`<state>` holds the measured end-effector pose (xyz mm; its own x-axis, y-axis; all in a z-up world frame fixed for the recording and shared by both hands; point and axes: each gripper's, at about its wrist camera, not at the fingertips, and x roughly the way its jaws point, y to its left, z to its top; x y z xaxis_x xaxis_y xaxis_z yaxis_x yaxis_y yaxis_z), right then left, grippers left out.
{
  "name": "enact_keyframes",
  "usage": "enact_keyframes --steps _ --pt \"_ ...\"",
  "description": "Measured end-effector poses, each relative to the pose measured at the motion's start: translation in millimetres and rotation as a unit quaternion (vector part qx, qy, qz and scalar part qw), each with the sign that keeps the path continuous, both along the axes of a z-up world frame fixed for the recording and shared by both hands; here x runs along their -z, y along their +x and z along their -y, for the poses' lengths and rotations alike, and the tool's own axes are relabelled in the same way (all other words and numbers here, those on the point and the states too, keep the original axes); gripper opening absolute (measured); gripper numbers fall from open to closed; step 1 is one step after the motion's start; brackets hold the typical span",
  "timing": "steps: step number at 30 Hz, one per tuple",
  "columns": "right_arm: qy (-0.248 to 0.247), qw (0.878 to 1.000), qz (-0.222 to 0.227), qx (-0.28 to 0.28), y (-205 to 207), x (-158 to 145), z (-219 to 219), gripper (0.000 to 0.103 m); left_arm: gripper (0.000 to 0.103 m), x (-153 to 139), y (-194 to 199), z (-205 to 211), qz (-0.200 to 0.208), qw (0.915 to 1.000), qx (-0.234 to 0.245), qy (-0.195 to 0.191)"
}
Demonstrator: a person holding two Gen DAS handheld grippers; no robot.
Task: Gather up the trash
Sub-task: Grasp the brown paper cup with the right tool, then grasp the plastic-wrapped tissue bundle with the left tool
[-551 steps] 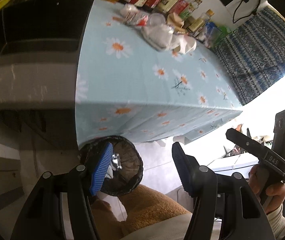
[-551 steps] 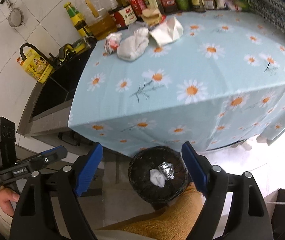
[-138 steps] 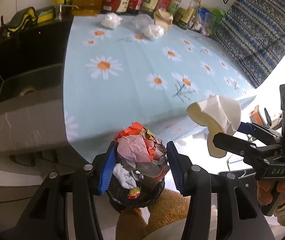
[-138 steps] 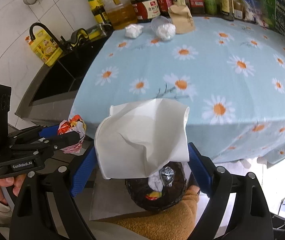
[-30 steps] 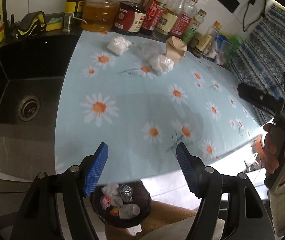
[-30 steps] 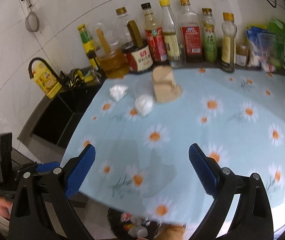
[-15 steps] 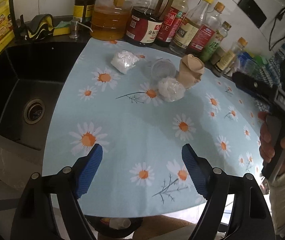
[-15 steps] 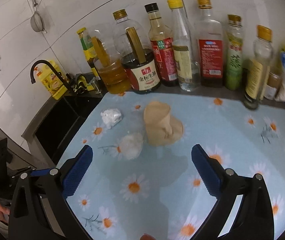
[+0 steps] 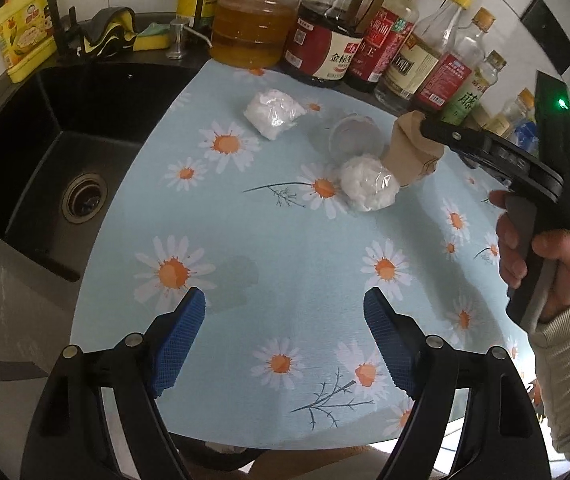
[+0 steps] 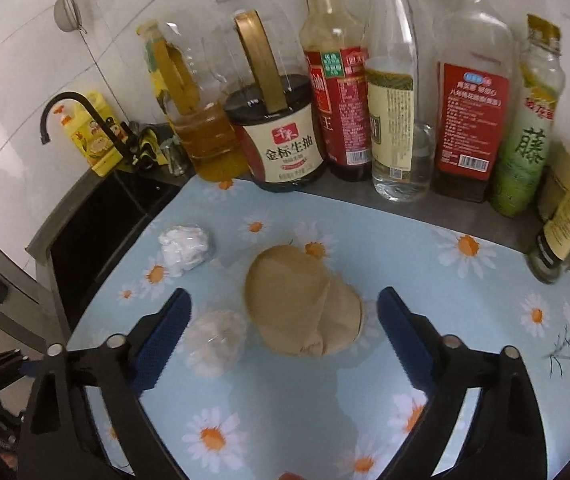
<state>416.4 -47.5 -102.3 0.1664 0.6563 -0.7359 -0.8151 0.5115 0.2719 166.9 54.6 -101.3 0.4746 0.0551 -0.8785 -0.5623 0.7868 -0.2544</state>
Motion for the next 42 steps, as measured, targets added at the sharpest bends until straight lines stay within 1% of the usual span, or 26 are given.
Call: enact_keyframes --steps 2,5,6,7,8,9,11,12,13,15,21,28,30,34,36,42 --pt "-0.004 1.000 -0.005 -0.003 5 5 -4 0.085 0.079 1 2 1 -0.004 1.0000 -0.003 -0.002" --pt "-0.005 1.000 -0.009 -0.013 8 10 -7 0.084 0.079 2 7 3 -0.010 0.9999 -0.002 -0.002" --pt "-0.006 1.000 -0.012 -0.018 8 13 -9 0.081 0.079 3 9 3 -0.011 0.9999 -0.001 -0.002" --pt "-0.008 1.000 -0.014 -0.020 9 14 -10 0.075 0.079 3 11 3 -0.012 0.9999 -0.001 -0.001" --pt "-0.014 0.999 -0.016 -0.024 10 17 -13 0.065 0.079 4 14 3 -0.013 0.9999 -0.001 -0.002" --pt "-0.017 0.999 -0.016 -0.025 10 18 -14 0.061 0.079 5 16 4 -0.014 0.9999 -0.001 -0.003" --pt "-0.018 0.999 -0.016 -0.028 10 20 -15 0.059 0.079 5 21 6 -0.014 0.9999 0.002 -0.006" --pt "-0.021 0.999 -0.015 -0.031 10 21 -15 0.050 0.079 5 24 8 -0.014 0.9999 0.006 -0.006" --pt "-0.024 0.999 -0.015 -0.033 10 22 -15 0.047 0.079 4 26 10 -0.016 0.9998 0.009 -0.005" --pt "-0.021 0.999 -0.017 -0.033 10 20 -13 0.045 0.079 5 33 14 -0.019 0.9996 0.018 -0.005" --pt "0.001 0.999 -0.025 -0.036 9 7 4 0.045 0.079 6 49 19 -0.023 0.9992 0.031 -0.001" --pt "0.028 0.999 -0.024 -0.018 10 -15 44 0.045 0.079 5 81 22 -0.019 0.9982 0.055 0.011" --pt "0.033 0.999 -0.028 -0.012 11 -16 57 0.045 0.079 3 91 23 -0.012 0.9979 0.061 0.016" --pt "0.038 0.999 -0.035 0.006 12 -16 88 0.045 0.079 1 111 23 -0.013 0.9966 0.077 0.025" --pt "0.039 0.999 -0.034 0.016 12 -15 102 0.045 0.079 2 121 21 -0.014 0.9963 0.077 0.034" --pt "0.044 0.997 -0.042 0.048 12 -13 137 0.045 0.079 15 146 14 -0.022 0.9958 0.084 0.030"
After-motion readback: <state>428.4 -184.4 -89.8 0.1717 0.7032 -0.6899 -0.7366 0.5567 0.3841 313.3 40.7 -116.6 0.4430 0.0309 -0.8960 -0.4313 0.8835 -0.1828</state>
